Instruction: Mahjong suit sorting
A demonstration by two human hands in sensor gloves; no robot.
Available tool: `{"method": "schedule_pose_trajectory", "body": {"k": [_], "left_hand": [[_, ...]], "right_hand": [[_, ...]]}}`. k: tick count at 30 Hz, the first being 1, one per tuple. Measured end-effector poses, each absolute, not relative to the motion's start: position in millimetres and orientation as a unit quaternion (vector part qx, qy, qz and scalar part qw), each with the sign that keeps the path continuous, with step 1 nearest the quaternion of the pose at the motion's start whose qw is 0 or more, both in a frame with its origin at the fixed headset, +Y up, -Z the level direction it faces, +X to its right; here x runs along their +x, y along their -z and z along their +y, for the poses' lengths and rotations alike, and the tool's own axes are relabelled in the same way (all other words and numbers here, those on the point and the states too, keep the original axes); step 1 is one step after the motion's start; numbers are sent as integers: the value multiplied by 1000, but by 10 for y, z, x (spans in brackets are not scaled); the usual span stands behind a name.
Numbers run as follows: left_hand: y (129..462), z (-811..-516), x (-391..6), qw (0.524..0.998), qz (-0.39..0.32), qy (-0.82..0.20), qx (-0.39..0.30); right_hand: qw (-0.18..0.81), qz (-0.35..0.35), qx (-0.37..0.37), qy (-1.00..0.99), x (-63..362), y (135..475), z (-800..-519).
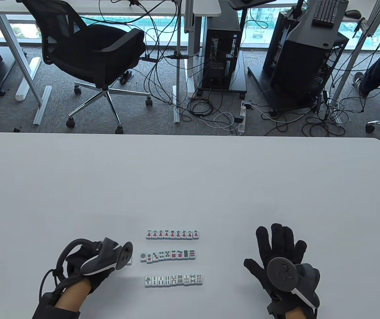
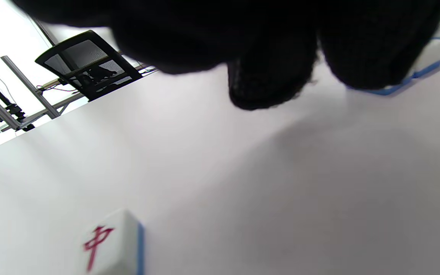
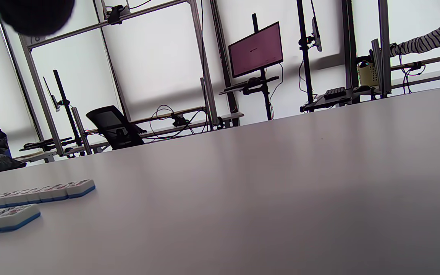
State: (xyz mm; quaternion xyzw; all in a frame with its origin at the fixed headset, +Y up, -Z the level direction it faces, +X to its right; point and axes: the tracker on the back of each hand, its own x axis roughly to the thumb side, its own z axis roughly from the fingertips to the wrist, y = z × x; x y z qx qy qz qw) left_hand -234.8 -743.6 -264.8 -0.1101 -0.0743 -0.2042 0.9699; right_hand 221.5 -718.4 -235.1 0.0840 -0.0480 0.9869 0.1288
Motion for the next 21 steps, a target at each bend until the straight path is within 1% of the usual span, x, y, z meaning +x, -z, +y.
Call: {"method": "schedule_pose_trajectory", "body": {"k": [5,8,11,16,21], "left_hand": [[2567,-7356,-2810,967,-2,214,-135],[2510,-7389,-3025,967,26,202,-154],[2460,-7473,-3113,963,30,206,-169],[2414,-7654,-3147,967,22,192,-168],[2430,-7691,-3143,972,11,177,-151]], "right_hand": [[130,-46,82,-987,2217,2353,-7188],[129,-44,81,-987,2216,2355,-7191],[127,-41,81,-988,2212,2356,-7195],[127,-36,80,-988,2210,2358,-7202],[130,-35,82,-987,2207,2365,-7208]]}}
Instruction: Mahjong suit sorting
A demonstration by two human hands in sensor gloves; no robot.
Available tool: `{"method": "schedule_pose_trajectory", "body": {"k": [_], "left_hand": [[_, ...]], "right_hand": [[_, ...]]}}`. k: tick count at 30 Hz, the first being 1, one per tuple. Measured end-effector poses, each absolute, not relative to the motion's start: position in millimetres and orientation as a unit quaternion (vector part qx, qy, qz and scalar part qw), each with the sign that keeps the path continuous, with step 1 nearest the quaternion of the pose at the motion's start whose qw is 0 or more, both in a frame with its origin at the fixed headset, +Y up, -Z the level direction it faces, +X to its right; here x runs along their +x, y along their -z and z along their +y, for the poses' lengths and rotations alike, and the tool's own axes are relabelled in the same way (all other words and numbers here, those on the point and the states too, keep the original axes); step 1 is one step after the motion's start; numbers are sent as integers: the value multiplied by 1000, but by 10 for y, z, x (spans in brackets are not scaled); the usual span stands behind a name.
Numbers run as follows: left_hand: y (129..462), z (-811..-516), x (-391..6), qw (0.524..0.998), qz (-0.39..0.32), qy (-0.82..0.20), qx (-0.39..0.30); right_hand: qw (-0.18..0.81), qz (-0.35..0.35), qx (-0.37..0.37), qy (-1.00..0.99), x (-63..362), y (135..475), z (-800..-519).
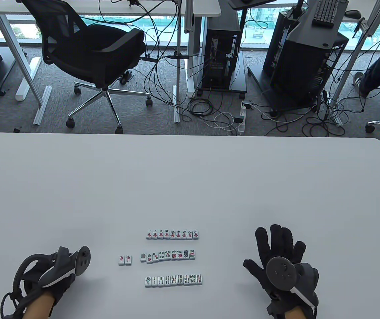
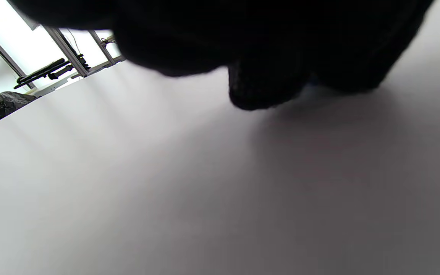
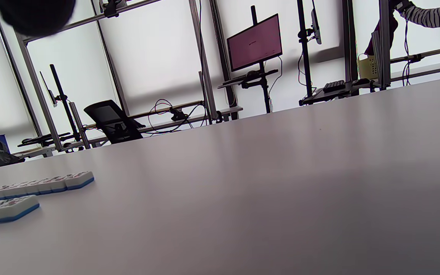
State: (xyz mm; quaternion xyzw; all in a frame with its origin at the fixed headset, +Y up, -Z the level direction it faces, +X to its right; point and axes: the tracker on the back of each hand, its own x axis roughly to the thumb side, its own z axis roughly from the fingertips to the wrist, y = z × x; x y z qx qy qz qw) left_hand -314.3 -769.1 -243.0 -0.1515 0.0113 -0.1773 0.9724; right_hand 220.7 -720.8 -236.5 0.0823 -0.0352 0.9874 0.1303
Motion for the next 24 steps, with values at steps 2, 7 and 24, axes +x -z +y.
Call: {"method": "schedule_pose_trajectory", "body": {"k": [2,7,24], "left_hand": [[2455,-7684,-3123,971,10,182,-156],[2542,-7621,-2945,972,-14,180,-151],[2785,-7637,-2154,967,-113,184,-137]], "right_hand": [[131,-34,82,-987,2206,2365,-7211],[137,-34,83,-986,2206,2371,-7214],[141,-31,85,-986,2204,2384,-7232]]}}
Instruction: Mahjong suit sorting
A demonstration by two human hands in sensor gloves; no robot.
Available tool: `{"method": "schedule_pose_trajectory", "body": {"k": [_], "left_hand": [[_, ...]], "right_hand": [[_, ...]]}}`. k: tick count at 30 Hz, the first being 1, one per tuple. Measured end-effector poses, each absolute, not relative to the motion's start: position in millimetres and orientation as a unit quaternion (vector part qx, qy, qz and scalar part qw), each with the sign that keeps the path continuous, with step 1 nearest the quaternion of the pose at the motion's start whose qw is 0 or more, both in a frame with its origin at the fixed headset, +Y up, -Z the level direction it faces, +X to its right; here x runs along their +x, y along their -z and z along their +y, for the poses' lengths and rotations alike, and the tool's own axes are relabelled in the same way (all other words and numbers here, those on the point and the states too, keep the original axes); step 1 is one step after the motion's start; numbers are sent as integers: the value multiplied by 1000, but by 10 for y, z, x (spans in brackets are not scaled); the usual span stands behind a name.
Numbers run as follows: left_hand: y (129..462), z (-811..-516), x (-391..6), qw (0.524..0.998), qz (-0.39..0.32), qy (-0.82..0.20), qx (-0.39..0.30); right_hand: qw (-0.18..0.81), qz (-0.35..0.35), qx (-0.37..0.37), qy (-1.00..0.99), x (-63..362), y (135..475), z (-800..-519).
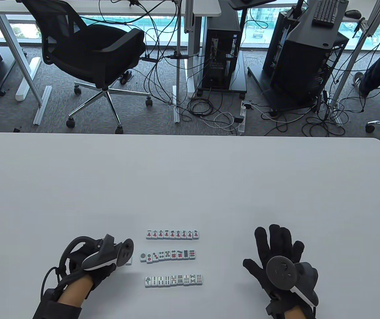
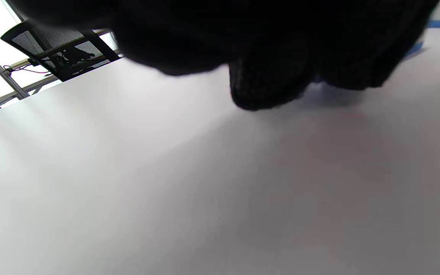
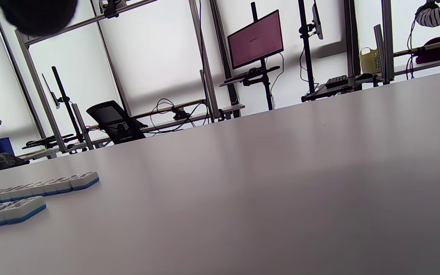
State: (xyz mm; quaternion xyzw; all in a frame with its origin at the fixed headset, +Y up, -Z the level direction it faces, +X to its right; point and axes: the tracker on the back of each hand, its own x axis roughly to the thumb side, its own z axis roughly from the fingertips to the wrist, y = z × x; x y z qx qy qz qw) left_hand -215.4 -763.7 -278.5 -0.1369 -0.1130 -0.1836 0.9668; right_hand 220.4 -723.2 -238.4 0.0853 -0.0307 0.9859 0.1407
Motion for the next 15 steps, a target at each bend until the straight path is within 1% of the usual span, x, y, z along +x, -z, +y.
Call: {"method": "schedule_pose_trajectory", "body": {"k": [8,15], "left_hand": [[2765,-7674,-2099,967,-118,182,-135],[2692,-7618,-2230,970,-103,177,-134]], "right_hand": [[138,-28,85,-986,2203,2385,-7243],[136,-27,86,-987,2203,2387,-7250]]}}
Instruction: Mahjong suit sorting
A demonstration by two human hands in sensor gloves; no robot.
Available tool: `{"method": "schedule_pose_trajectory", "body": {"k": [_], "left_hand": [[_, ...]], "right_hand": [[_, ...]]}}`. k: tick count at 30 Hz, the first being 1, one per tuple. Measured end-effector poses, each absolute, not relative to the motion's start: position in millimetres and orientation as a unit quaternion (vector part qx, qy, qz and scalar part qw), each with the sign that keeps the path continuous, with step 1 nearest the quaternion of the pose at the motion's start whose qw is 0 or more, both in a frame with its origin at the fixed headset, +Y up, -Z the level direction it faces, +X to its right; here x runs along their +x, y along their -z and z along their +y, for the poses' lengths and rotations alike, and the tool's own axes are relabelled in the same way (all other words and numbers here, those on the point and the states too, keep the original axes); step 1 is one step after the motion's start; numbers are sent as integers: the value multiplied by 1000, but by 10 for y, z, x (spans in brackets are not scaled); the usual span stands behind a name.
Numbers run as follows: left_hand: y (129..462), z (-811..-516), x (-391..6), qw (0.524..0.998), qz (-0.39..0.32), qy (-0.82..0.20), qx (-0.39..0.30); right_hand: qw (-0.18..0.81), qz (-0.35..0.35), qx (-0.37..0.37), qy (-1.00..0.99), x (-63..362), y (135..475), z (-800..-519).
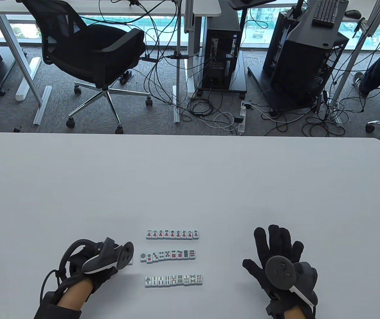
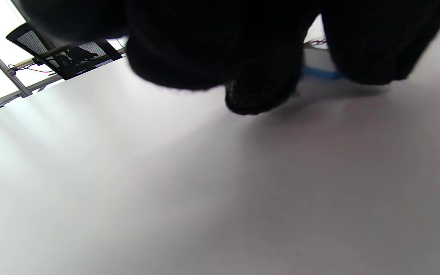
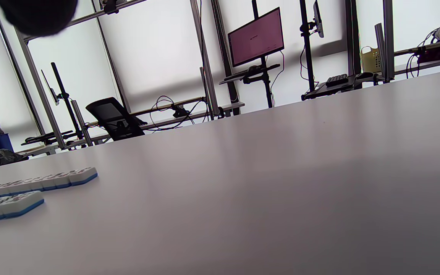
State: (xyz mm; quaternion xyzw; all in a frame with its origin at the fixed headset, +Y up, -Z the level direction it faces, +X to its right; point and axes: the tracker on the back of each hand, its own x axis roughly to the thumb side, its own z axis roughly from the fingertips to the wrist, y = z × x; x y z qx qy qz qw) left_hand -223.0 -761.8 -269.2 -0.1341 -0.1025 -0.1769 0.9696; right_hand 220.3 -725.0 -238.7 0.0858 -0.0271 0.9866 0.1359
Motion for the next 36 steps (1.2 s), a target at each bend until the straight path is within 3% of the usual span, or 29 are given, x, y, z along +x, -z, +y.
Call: {"method": "schedule_pose_trajectory", "body": {"k": [7,14,22,36], "left_hand": [[2579,-7282,-2492,983,-73,151,-69],[2356,-6863,-2762,996,-55,47,58],[2271,-6955,-2883,990,-48,3,133],[2222,-7165,-3138,996,-21,3,88]], "right_hand": [[134,-28,83,-987,2209,2388,-7253],[130,-23,79,-988,2206,2392,-7275],[119,-25,71,-990,2216,2392,-7286],[100,-25,73,-992,2191,2424,-7345]]}}
